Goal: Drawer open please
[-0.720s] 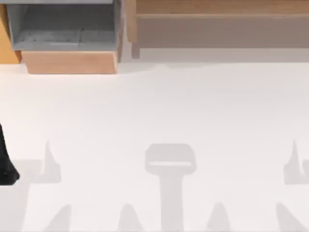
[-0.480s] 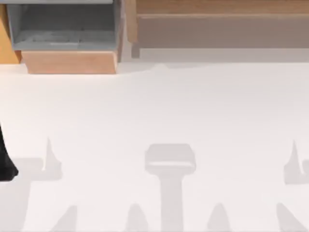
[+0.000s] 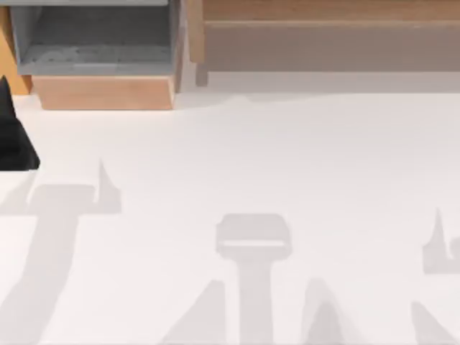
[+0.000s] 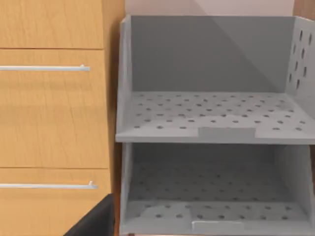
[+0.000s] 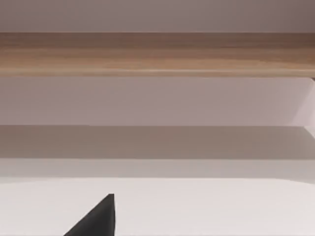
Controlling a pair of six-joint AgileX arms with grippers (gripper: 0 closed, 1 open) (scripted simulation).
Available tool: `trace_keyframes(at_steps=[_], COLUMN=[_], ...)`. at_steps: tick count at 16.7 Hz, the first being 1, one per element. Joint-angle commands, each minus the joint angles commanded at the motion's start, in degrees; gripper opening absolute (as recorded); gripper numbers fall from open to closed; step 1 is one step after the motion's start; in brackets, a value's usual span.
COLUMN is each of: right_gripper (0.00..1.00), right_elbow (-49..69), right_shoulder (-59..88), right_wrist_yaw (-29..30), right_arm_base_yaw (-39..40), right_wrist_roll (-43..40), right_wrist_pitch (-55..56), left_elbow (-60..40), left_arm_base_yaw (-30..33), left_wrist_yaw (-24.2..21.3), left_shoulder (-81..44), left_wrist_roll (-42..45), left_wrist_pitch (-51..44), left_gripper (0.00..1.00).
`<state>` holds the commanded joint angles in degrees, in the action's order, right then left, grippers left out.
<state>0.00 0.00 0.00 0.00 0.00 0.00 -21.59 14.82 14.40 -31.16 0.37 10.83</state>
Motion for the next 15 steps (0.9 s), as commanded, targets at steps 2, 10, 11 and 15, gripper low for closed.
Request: trace_keyframes(at_steps=[2, 10, 11, 15], right_gripper=[1.0, 1.0, 1.0, 1.0], right_elbow=[0.0, 0.0, 0.0, 0.0], right_shoulder=[0.0, 0.0, 0.0, 0.0], right_wrist_yaw=[0.0, 0.0, 0.0, 0.0], right_arm_base_yaw=[0.0, 0.0, 0.0, 0.0], right_wrist_roll=[0.0, 0.0, 0.0, 0.0], right_wrist_pitch=[0.0, 0.0, 0.0, 0.0], left_elbow=[-5.37, -18.43, -18.43, -18.21], left_arm_base_yaw=[3.8, 12.62, 12.63, 12.38], left_wrist_yaw=[3.73, 12.58, 12.58, 12.44], left_shoulder=[-9.06, -28.42, -28.43, -28.22], left_wrist_roll=[0.04, 0.52, 0.52, 0.51], left_wrist_pitch=[2.59, 9.15, 9.15, 9.05], left_gripper=[1.0, 1.0, 1.0, 1.0])
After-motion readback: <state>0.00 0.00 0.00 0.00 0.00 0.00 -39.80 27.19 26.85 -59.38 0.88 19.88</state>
